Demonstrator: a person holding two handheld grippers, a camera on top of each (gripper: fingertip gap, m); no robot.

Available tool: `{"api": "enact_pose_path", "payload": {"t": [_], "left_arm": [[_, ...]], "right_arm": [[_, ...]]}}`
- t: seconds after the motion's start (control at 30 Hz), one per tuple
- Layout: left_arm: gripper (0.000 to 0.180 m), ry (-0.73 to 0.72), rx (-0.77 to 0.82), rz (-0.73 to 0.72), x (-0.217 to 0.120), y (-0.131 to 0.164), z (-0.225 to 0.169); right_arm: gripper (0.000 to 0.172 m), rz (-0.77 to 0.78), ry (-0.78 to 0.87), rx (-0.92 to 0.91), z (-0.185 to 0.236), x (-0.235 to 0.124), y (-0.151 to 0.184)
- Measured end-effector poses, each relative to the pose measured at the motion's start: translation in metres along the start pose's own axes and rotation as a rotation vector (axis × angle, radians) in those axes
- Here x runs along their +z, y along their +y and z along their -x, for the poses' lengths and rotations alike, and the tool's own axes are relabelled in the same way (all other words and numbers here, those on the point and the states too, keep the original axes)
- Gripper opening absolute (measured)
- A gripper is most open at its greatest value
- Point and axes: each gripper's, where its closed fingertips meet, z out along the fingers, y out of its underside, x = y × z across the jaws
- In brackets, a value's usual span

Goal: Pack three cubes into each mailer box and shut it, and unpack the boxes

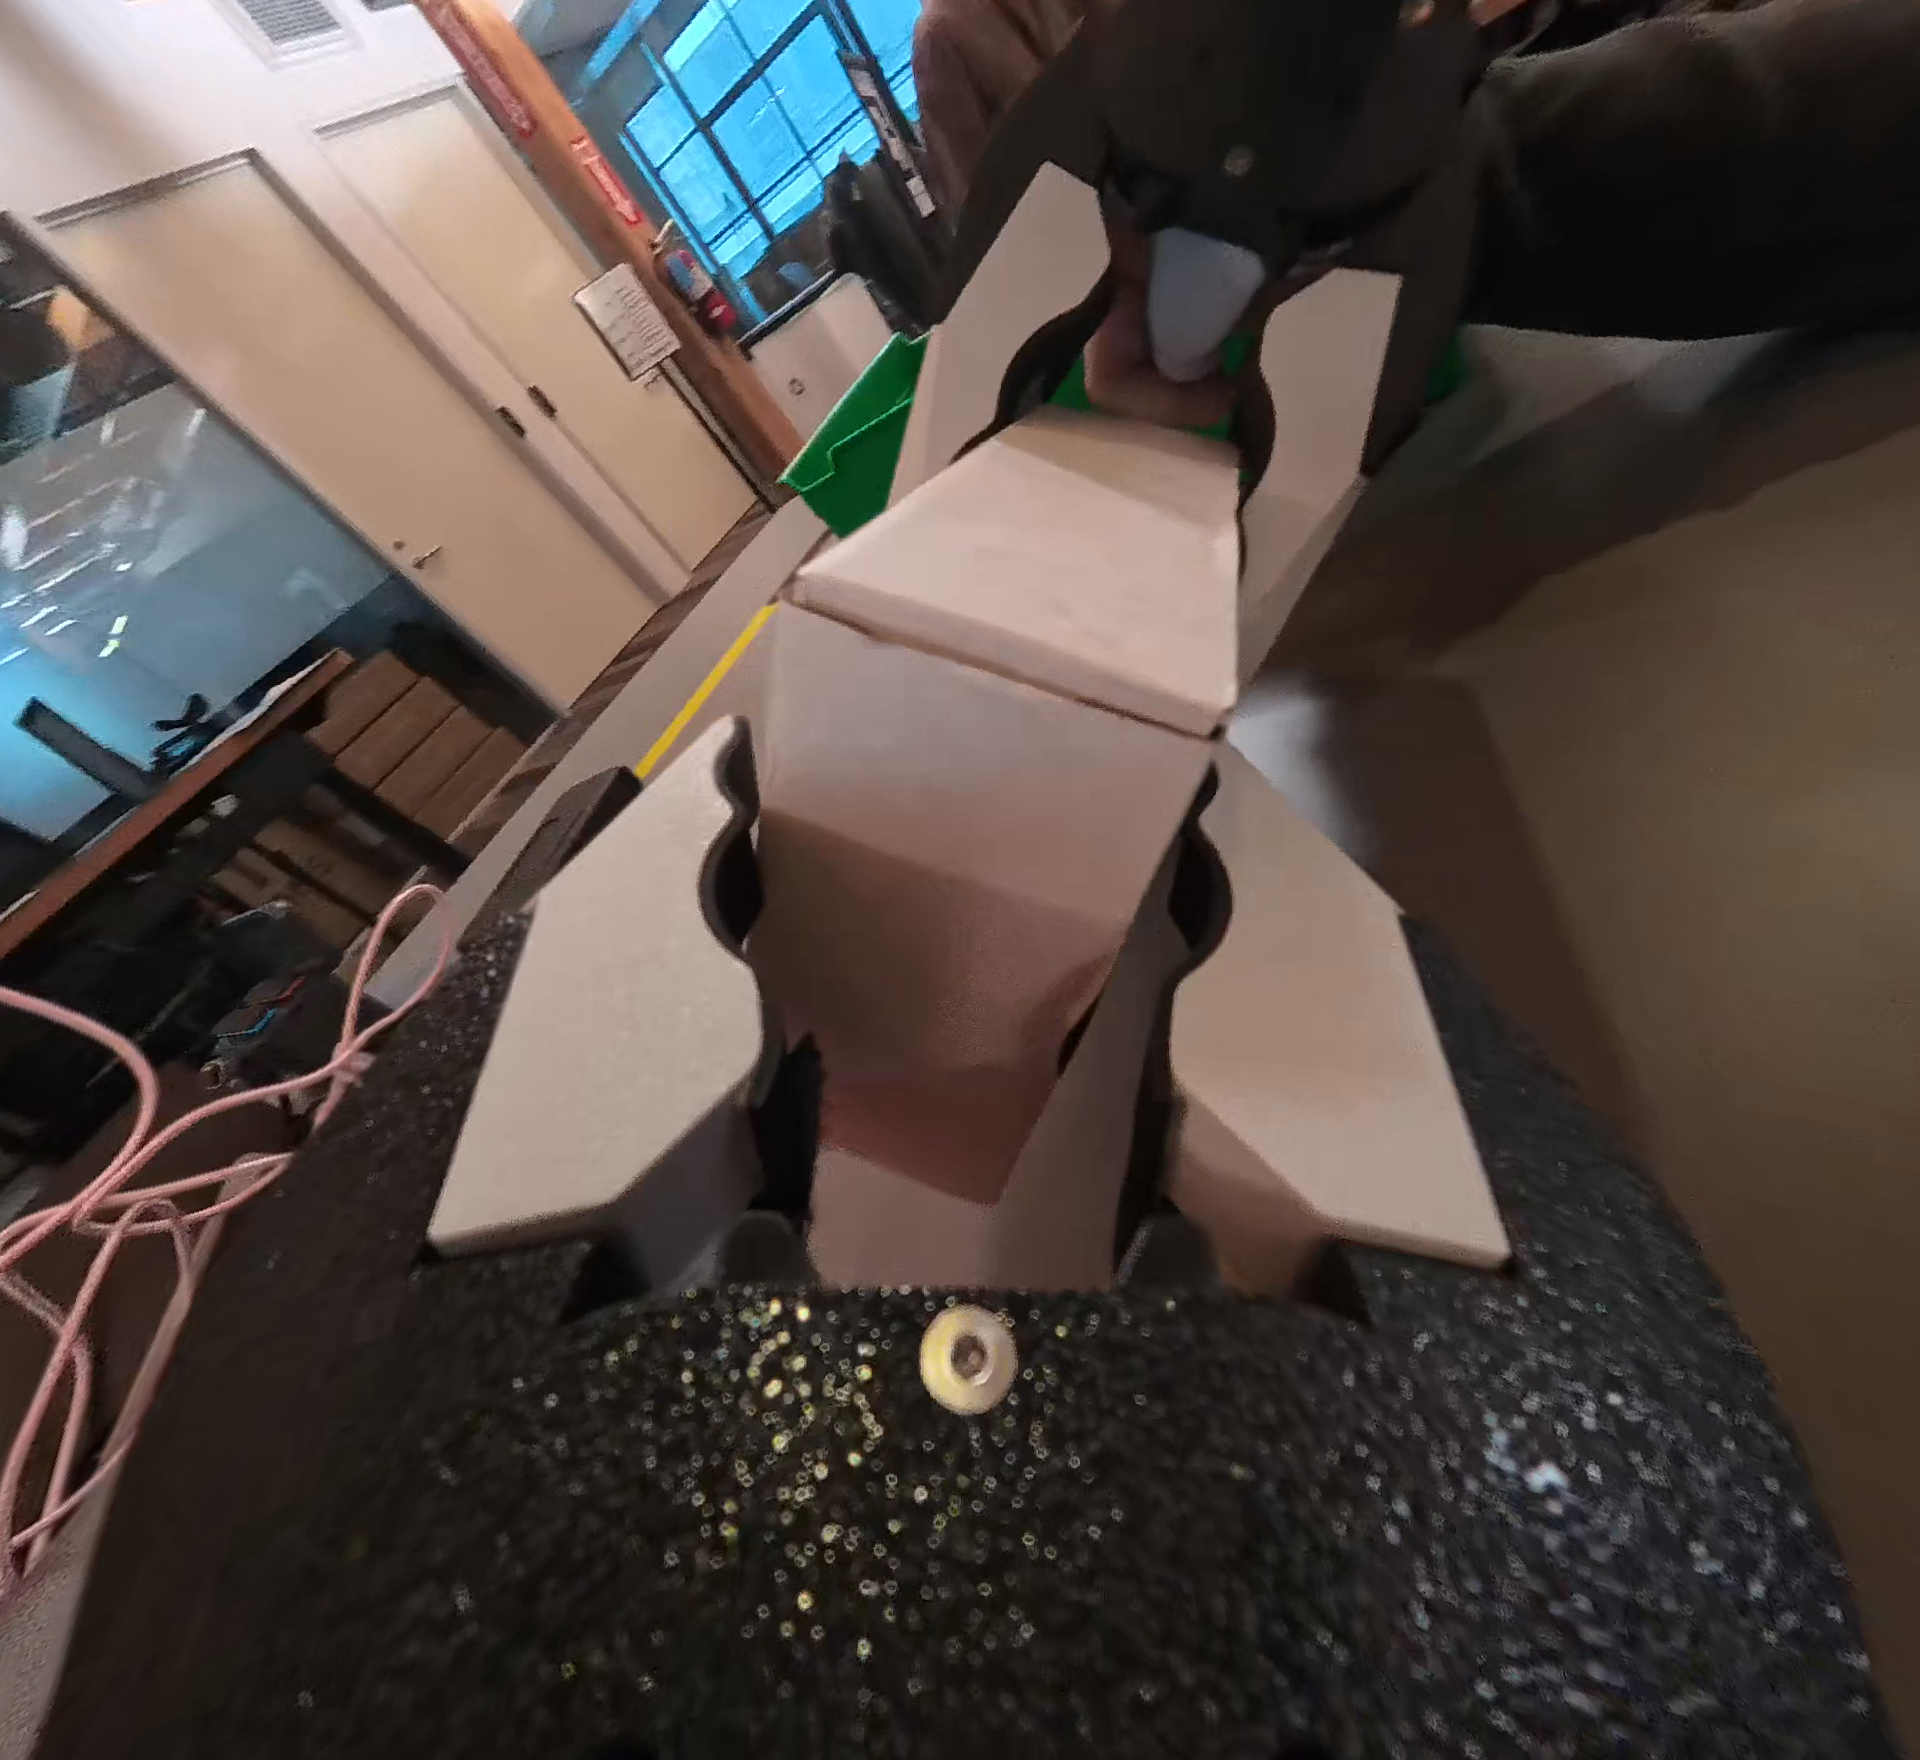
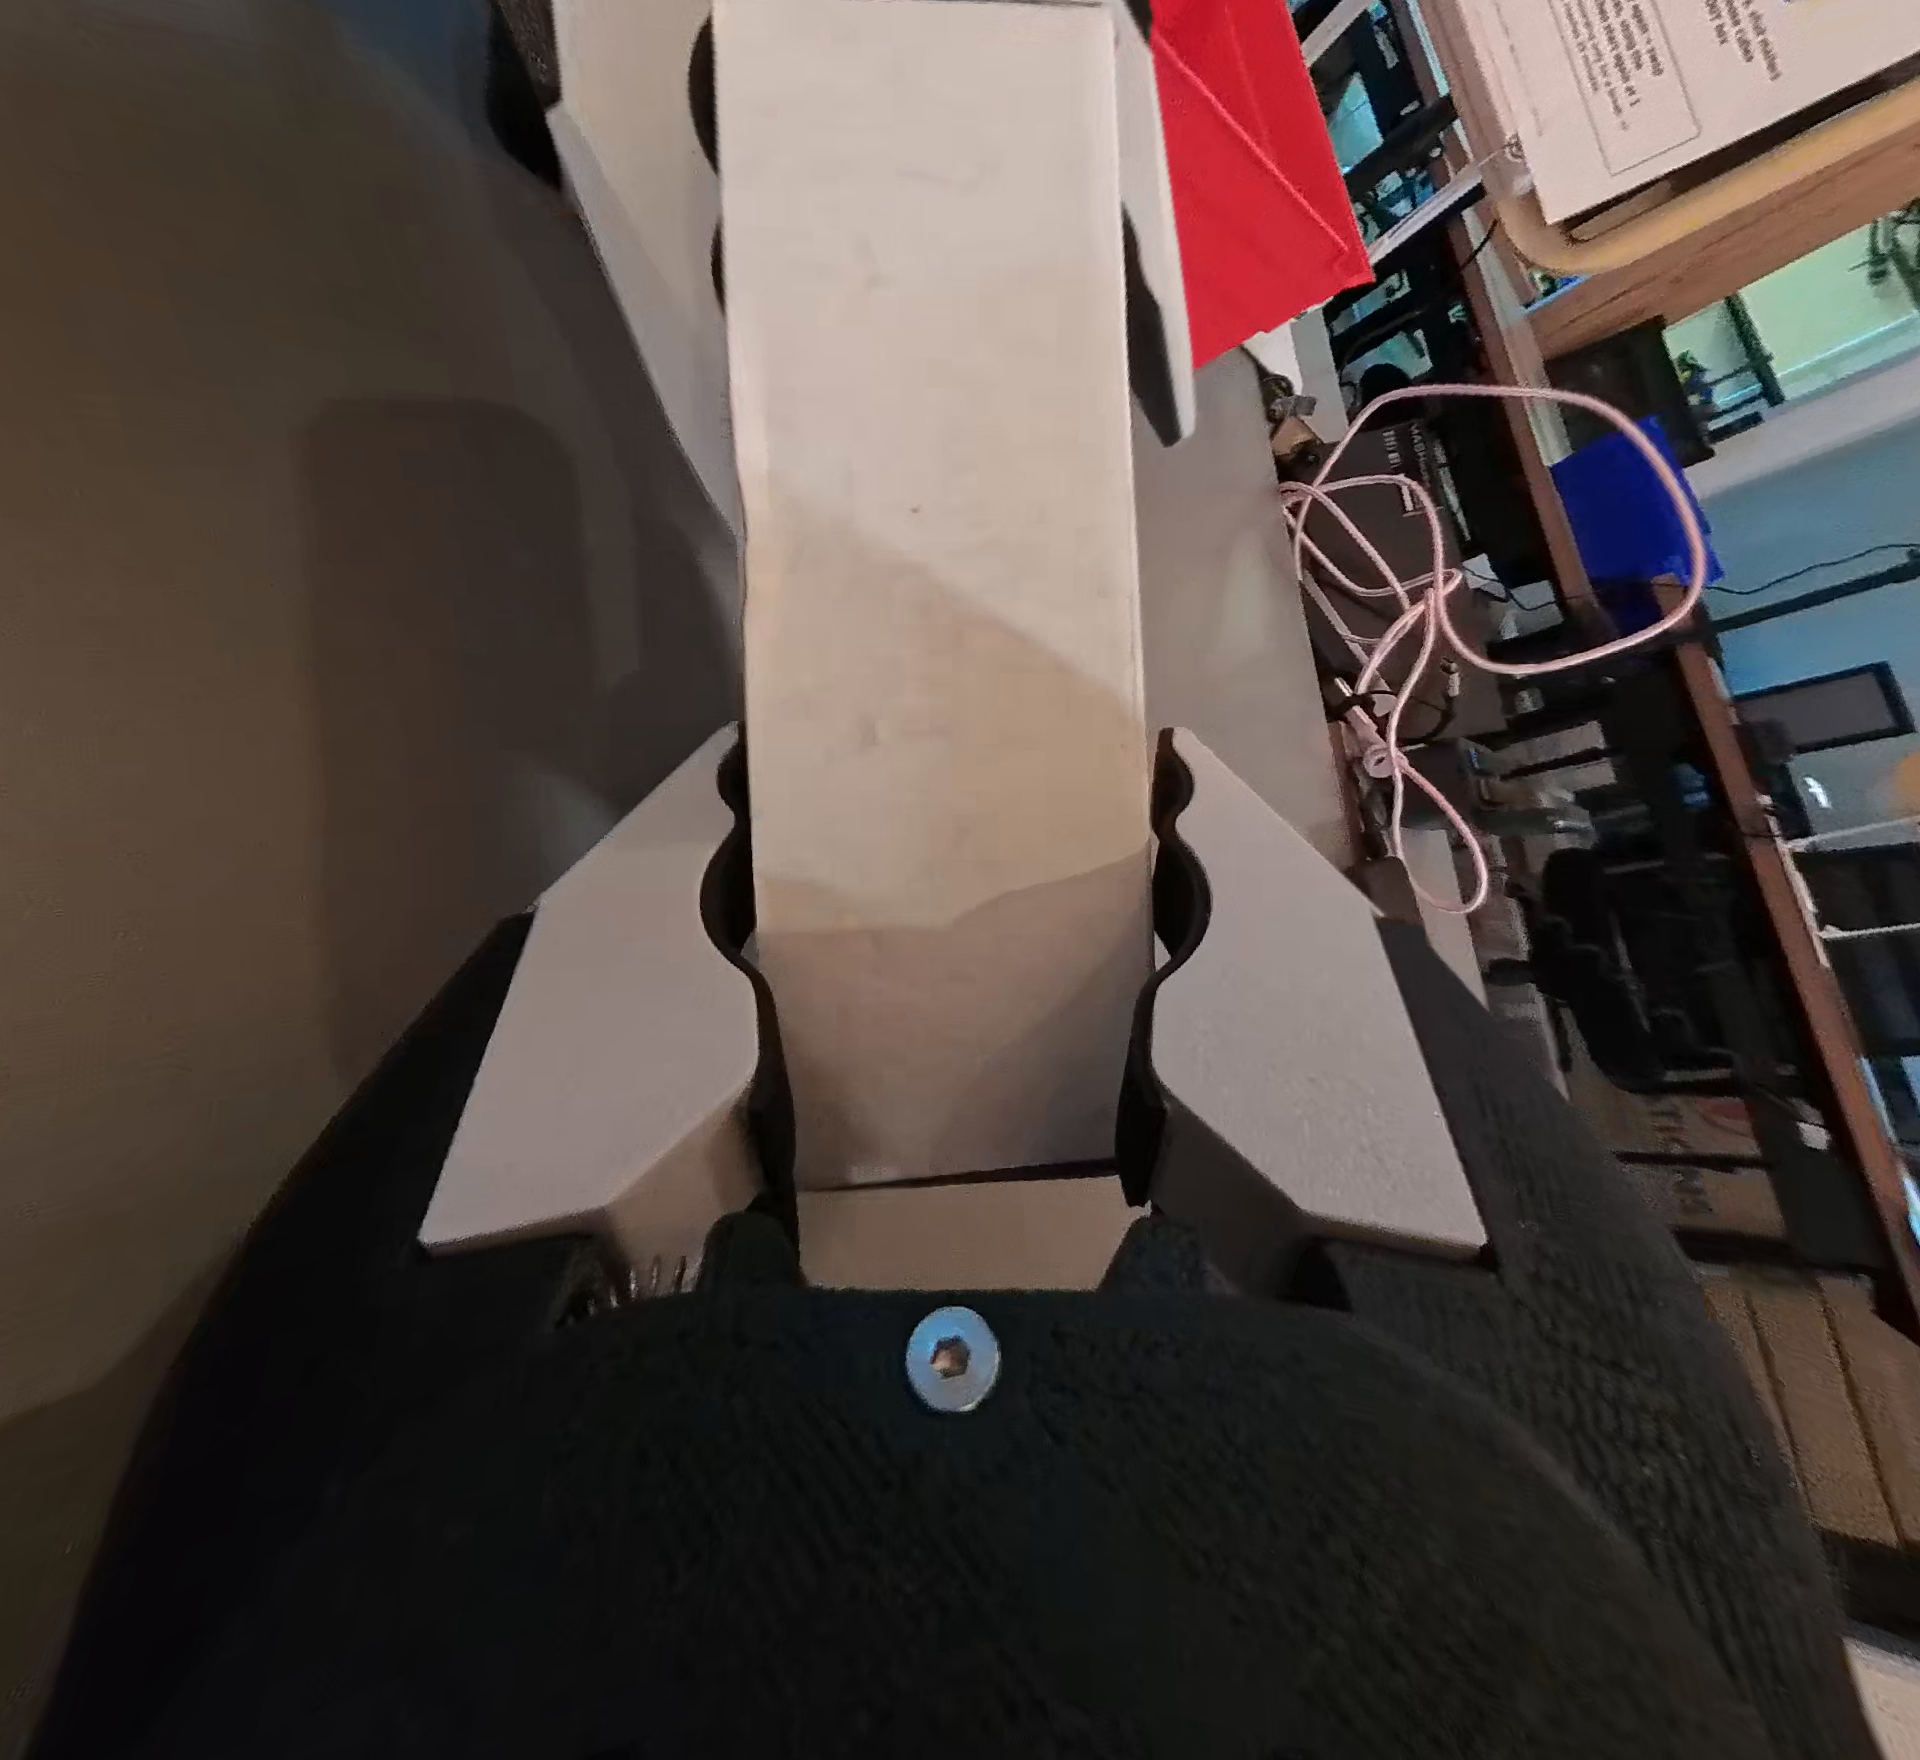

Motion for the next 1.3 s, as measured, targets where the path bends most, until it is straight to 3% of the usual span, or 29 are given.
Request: {"api": "enact_pose_path", "payload": {"t": [0.2, 0.37, 0.5, 0.57, 0.9, 1.07, 1.2, 1.3], "left_arm": [[0.075, 0.005, -0.199, 0.07, -0.001, 0.007, 0.007], [0.075, -0.003, -0.362, 0.095, -0.002, 0.017, 0.014], [0.074, -0.002, -0.433, 0.105, -0.003, 0.022, 0.017], [0.074, -0.001, -0.438, 0.107, -0.002, 0.023, 0.017], [0.073, 0.014, -0.446, 0.138, 0.002, 0.027, 0.01], [0.071, -0.005, -0.328, 0.182, 0.004, 0.033, 0.006], [0.07, 0.045, -0.429, 0.162, 0.006, 0.03, 0.0], [0.07, 0.082, -0.422, 0.18, 0.009, 0.033, -0.011]], "right_arm": [[0.079, -0.086, 0.087, -0.05, -0.013, -0.015, -0.025], [0.062, -0.127, 0.271, -0.229, -0.029, -0.03, -0.047], [0.052, -0.101, 0.328, -0.305, -0.031, -0.028, -0.05], [0.044, -0.139, 0.355, -0.306, -0.034, -0.033, -0.057], [0.046, -0.05, 0.304, -0.289, -0.032, -0.028, -0.044], [0.044, 0.004, 0.286, -0.36, -0.026, -0.025, -0.041], [0.025, 0.095, 0.32, -0.566, -0.021, -0.022, -0.043], [0.001, 0.169, 0.352, -0.713, -0.017, -0.014, -0.04]]}}
